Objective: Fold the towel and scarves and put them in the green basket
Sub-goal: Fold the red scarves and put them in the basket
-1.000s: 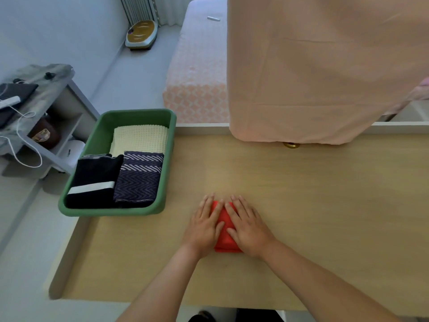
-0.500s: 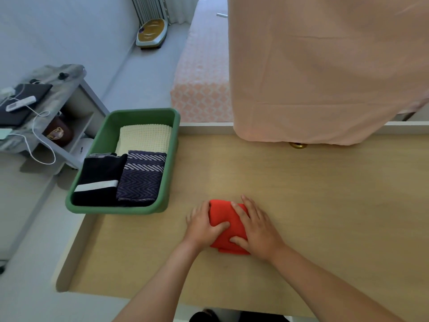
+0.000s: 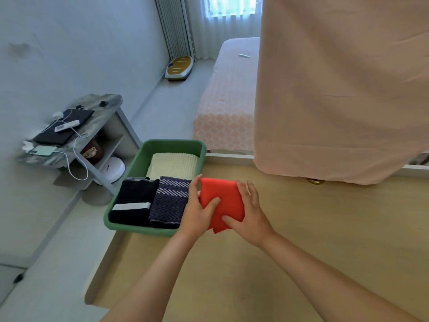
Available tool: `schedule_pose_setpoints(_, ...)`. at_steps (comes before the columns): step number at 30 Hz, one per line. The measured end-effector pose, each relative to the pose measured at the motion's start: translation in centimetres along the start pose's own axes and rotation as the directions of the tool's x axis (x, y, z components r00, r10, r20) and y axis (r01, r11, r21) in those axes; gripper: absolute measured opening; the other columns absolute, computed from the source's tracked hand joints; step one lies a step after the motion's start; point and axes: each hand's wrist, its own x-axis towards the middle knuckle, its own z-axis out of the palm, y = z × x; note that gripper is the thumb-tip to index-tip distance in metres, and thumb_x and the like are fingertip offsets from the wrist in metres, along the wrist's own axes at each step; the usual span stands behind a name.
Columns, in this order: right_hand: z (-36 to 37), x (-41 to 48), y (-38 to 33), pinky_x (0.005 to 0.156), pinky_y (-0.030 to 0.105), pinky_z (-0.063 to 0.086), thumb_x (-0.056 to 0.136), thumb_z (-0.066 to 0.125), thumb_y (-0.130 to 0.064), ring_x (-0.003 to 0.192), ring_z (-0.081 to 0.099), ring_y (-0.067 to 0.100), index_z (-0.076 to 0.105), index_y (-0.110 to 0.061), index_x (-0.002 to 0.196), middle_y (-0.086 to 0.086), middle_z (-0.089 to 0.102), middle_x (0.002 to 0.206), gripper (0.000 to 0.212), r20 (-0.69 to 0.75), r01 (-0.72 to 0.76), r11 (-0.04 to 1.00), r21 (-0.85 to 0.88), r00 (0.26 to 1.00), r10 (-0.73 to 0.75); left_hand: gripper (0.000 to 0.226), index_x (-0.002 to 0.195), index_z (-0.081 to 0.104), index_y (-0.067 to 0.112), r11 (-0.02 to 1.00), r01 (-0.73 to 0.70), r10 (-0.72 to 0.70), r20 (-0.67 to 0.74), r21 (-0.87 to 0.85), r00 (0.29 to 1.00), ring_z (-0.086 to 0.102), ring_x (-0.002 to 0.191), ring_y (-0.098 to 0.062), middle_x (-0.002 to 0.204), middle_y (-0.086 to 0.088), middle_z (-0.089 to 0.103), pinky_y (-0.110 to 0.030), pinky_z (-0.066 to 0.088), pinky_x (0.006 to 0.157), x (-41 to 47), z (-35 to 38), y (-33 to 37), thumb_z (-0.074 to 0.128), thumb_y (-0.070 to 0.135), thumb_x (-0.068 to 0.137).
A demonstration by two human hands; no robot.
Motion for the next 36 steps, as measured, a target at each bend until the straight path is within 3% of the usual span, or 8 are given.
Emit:
schedule_pose_setpoints(6,3.7,5.6,-6.4,0.100,0.015,0.034,0.083,0.075,-0.033,0.131,0.033,0.003,0.020,-0.052,0.150,-0.009,0.018,0.156,0.089,0.016,-0.025,0.985,0.170,1.000,0.023,0.060,0.137,0.027,0.037,0.984,0.041,-0.065,-0.134,-0.173,0.989,0.060,0.100,-0.009,0.125,0.004,0.053,-0.019,0.052,0.069,5.1,-7.4,1.9,0.066,0.022,0.093)
schedule_pose_setpoints(9,5.9,8.7,-9.2,0.087,0.006,0.035,0.082,0.077,-0.027,0.125,0.039,0.009,0.029,-0.044,0.148,-0.010,0.021,0.153,0.083,-0.009,-0.048,0.985,0.166,0.999,0.050,0.040,0.121,0.038,0.034,0.968,0.060,-0.083,-0.084,-0.246,0.993,0.059,0.096,-0.007,0.129,0.003,0.050,-0.037,0.059,0.076,7.4,-11.3,1.4,0.053,0.007,0.095)
schedule_pose_setpoints(13,9.7,13.5,-12.9,0.103,0.021,0.036,0.083,0.076,-0.022,0.131,0.039,0.015,0.033,-0.040,0.148,-0.007,0.022,0.154,0.080,-0.032,-0.076,0.988,0.134,0.996,0.081,0.042,0.113,0.043,0.026,0.983,0.055,-0.070,-0.083,-0.172,0.994,0.061,0.091,-0.018,0.127,-0.010,0.052,-0.029,0.054,0.063,11.9,-16.3,-0.4,0.047,-0.006,0.086)
schedule_pose_setpoints(20,16.0,21.2,-16.4,0.107,0.020,0.023,0.092,0.065,-0.016,0.143,0.025,0.021,0.022,-0.032,0.156,-0.003,0.006,0.161,0.078,0.021,-0.161,0.987,0.032,0.987,0.160,0.059,0.135,0.033,0.027,0.987,0.060,-0.064,0.022,0.148,0.998,0.061,0.106,-0.020,0.132,-0.006,0.055,-0.042,0.053,0.091,19.7,-23.1,-4.4,0.055,0.004,0.085)
schedule_pose_setpoints(22,17.4,22.5,-15.5,0.113,0.027,0.025,0.094,0.063,-0.017,0.147,0.020,0.023,0.017,-0.031,0.157,-0.002,-0.002,0.163,0.080,0.068,-0.202,0.979,-0.004,0.977,0.202,0.061,0.142,0.030,0.023,0.906,0.028,-0.052,0.045,0.423,0.998,0.059,0.113,-0.026,0.135,-0.005,0.055,-0.043,0.044,0.100,20.8,-23.7,-5.9,0.057,0.017,0.088)
schedule_pose_setpoints(26,19.3,22.7,-12.8,0.112,0.023,0.022,0.094,0.063,-0.015,0.150,0.014,0.023,0.012,-0.031,0.158,0.000,-0.007,0.165,0.084,0.175,-0.297,0.949,-0.103,0.934,0.312,0.062,0.145,0.036,0.019,0.464,-0.195,0.113,0.161,0.864,0.980,0.046,0.124,-0.026,0.133,-0.005,0.054,-0.041,0.024,0.108,20.4,-23.6,-8.4,0.053,0.043,0.091)
schedule_pose_setpoints(33,20.5,24.1,-12.5,0.119,0.029,0.015,0.097,0.060,-0.025,0.152,0.001,0.020,0.003,-0.030,0.159,0.000,-0.011,0.166,0.084,0.248,-0.305,0.945,-0.116,0.913,0.325,0.053,0.136,0.051,0.017,0.427,-0.405,0.363,0.257,0.808,0.896,0.040,0.130,-0.028,0.142,-0.007,0.045,-0.044,0.029,0.109,22.2,-23.0,-9.2,0.048,0.026,0.084)
schedule_pose_setpoints(36,20.7,24.0,-12.7,0.121,0.033,0.010,0.102,0.046,-0.040,0.153,-0.002,0.019,0.004,-0.028,0.159,0.000,-0.014,0.165,0.072,0.266,-0.331,0.933,-0.138,0.895,0.357,0.055,0.150,0.033,0.016,0.398,-0.485,0.197,0.444,0.779,0.874,0.027,0.144,-0.025,0.157,-0.006,0.031,-0.040,0.020,0.118,22.7,-22.4,-9.6,0.035,0.029,0.097)
